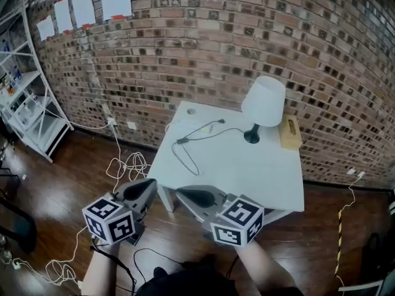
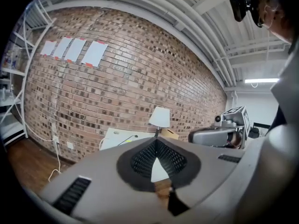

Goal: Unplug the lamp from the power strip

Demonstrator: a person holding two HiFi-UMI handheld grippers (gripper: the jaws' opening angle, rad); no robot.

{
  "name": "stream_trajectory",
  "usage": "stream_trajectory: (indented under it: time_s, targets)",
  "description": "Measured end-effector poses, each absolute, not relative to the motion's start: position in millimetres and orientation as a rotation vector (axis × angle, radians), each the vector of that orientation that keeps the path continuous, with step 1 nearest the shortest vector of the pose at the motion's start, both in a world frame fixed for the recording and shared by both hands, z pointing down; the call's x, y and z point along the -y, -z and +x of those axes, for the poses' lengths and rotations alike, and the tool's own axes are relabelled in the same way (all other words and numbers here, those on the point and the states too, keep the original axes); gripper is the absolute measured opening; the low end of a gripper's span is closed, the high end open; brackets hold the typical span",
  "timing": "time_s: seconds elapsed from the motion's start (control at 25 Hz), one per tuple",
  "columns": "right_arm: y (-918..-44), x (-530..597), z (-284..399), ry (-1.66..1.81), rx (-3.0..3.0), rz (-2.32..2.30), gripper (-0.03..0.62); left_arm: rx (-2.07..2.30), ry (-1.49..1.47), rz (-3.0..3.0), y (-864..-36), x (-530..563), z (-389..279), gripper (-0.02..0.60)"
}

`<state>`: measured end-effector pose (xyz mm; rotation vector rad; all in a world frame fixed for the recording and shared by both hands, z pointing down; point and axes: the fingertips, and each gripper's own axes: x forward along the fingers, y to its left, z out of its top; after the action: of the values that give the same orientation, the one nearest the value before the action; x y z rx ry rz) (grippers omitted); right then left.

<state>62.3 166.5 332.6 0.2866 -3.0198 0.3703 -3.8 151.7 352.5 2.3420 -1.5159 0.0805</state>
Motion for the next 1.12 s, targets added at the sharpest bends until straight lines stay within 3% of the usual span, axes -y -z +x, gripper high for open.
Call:
stream_trajectory:
  time_s: [0.32,0.6,0.88,1.12]
  targets:
    - [-340.4,-234.1,-57.2,-0.299,2.995,0.138,0.003,1.626,0.007,2.255,-356.0,-226.5,-125.4,0.003]
    - [-327.9,-292.0,-124.1,-0.254,3.001,0.036,0.005,1.666,0.043,2.214,-355.6,-279.1,-186.1,0.003]
    - [-331.3,-314.3,-130.9,-0.255,2.961,0.108,0.004,1.623,0.098,2.181,-373.9,-289.3,-202.1,0.002]
    - [-338.3,-317.2,-91.2,-0.282,2.923,0.184,0.003,1.519,0.122,2.180,-388.5,-277.7,-159.8,0.002]
